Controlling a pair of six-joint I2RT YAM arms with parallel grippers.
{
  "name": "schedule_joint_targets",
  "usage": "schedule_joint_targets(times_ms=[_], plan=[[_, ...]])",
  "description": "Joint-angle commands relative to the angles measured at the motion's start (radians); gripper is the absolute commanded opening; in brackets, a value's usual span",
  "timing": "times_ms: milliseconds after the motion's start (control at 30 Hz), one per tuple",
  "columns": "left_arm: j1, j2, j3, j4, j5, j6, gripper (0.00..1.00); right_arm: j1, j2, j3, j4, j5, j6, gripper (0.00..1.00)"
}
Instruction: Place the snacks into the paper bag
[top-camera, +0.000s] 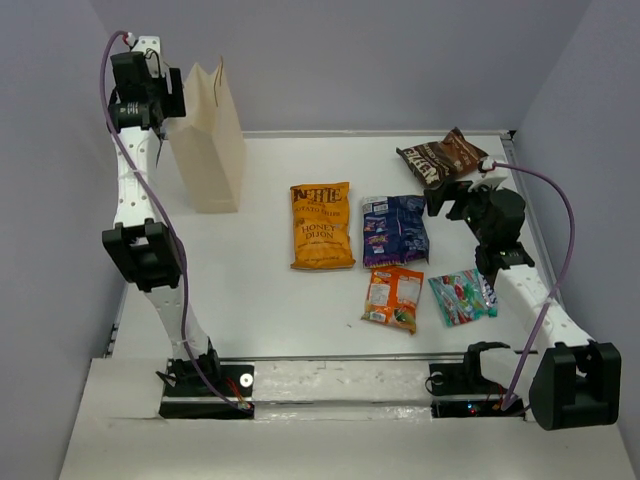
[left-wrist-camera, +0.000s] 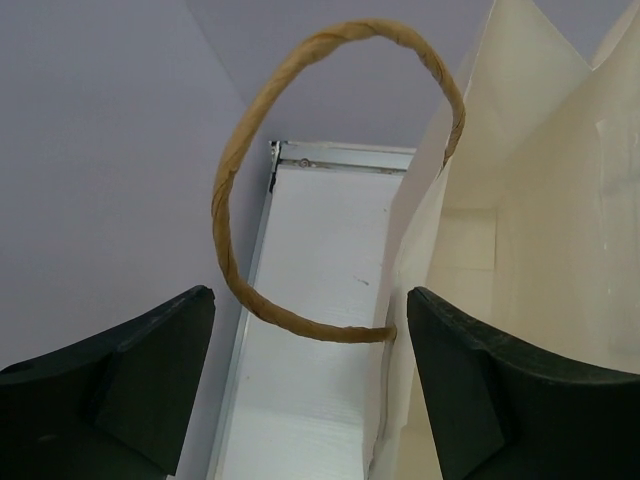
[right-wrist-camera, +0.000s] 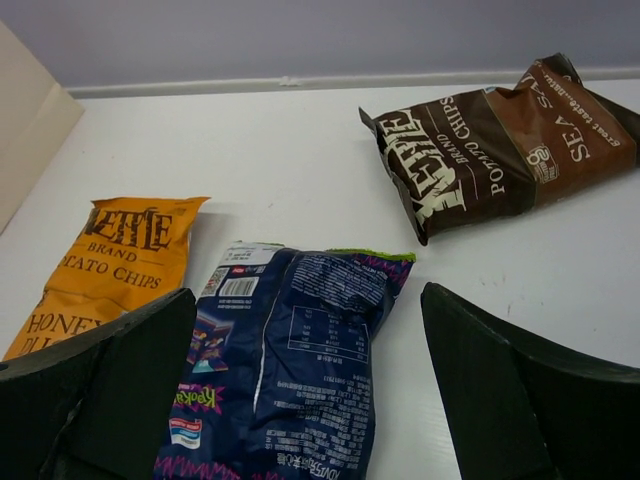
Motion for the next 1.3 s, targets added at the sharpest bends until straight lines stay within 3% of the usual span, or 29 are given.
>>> schedule_joint_targets(times_ms=[0, 200, 300, 333, 467, 700, 833, 1033, 1267], plan=[[0.007, -0.056, -0.051, 0.051, 0.004, -0.005, 0.89, -0.006, -0.027, 0.011, 0.013, 0.016, -0.020, 1.00], [0.007, -0.008, -0.039, 0.024, 0.116, -0.025, 0.82, -0.006, 0.008, 0.064, -0.004, 0.029, -0.041, 1.00], [0.014, 0.001, -0.022, 0.018, 0.130, -0.046, 0.53, -0.006, 0.017, 0.088, -0.008, 0.032, -0.047, 1.00], [0.016, -0.004, -0.020, 0.019, 0.138, -0.052, 0.30, -0.006, 0.019, 0.091, -0.010, 0.033, -0.047, 1.00], [0.016, -0.048, -0.057, 0.035, 0.237, -0.059, 0.00, -0.006, 0.017, 0.099, -0.014, 0.033, -0.041, 1.00], [0.005, -0.240, -0.310, 0.134, 0.327, -0.091, 0.00, -0.006, 0.043, 0.136, -0.099, 0.103, 0.003, 0.99], [-0.005, -0.385, -0.468, 0.139, 0.334, -0.230, 0.00, -0.006, 0.138, 0.270, -0.285, 0.148, 0.049, 0.93], [-0.045, -0.553, -0.648, 0.124, 0.270, -0.332, 0.00, 0.244, 0.257, 0.364, -0.379, 0.155, 0.040, 0.90], [-0.067, -0.640, -0.741, 0.102, 0.262, -0.416, 0.00, 0.389, 0.531, 0.473, -0.309, 0.057, 0.232, 0.91]])
